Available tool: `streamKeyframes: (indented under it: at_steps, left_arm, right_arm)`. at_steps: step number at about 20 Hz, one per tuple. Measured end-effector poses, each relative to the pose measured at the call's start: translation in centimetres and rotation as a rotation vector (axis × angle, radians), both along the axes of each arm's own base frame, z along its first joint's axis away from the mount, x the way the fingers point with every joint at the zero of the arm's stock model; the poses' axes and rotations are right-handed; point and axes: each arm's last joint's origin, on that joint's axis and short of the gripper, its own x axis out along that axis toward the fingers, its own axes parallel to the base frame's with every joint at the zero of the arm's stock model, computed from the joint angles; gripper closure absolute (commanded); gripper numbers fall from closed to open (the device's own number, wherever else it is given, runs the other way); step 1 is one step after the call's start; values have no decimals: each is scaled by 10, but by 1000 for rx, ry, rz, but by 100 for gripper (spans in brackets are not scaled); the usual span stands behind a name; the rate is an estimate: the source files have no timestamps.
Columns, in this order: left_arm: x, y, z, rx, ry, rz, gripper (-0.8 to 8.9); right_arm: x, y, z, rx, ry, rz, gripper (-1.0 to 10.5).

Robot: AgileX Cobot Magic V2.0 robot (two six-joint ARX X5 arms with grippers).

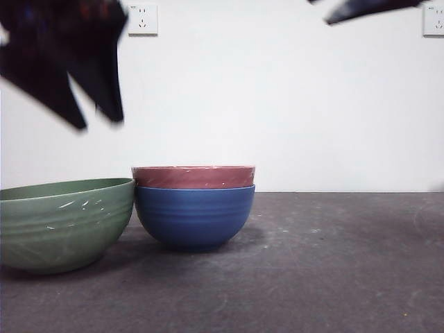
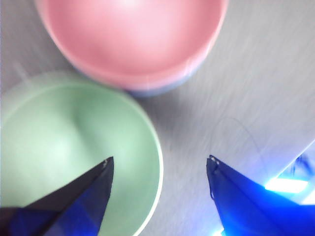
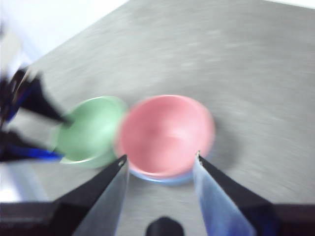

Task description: Pick up the green bowl on the top,put the green bowl on the left,pick up the red bowl in the middle,put the red bowl on the right

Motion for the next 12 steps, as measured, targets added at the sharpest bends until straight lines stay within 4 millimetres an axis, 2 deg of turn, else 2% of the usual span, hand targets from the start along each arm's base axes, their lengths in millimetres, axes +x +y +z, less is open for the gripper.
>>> streamKeyframes:
  at_steps: [3, 7, 9, 12]
  left_arm:
    - [-10, 19, 26, -51, -65, 42, 495]
    - [-23, 61, 46, -85, -136, 182, 495]
    - [-31, 79, 55, -107, -190, 252, 495]
    - [-42, 93, 63, -130, -246, 314, 495]
  right_arm:
    - [11, 32, 9, -65, 56, 111, 724]
    - [28, 80, 9, -247, 98, 193, 724]
    - [38, 104, 0, -332, 129, 239, 725]
    - [51, 137, -29, -424, 157, 303, 725]
